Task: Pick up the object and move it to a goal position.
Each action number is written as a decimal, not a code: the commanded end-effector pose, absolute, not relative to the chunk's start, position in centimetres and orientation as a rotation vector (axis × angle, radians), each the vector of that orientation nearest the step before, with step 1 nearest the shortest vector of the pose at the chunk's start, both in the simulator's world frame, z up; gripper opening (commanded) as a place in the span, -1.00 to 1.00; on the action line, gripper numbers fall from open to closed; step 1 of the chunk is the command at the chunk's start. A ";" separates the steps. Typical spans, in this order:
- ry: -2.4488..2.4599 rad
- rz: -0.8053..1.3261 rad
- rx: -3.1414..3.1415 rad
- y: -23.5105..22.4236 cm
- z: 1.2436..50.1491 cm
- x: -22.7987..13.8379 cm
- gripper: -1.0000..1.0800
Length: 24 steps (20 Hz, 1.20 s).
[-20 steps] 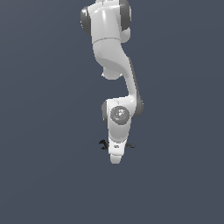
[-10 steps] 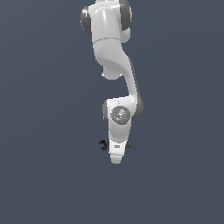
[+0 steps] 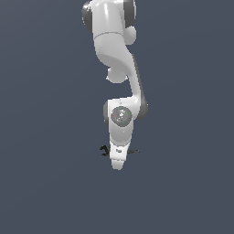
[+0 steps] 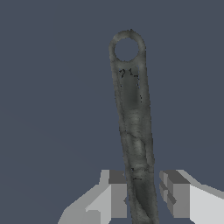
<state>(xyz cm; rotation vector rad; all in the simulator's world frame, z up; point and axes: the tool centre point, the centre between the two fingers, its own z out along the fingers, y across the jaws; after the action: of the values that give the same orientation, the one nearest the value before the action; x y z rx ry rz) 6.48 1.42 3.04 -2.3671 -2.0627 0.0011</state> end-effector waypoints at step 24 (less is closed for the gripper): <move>-2.061 -0.003 -2.370 -15.9 26.2 6.2 -1.00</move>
<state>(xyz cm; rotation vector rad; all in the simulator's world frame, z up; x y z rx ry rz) 6.28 -14.84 24.83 -2.3707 -2.0604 -0.0025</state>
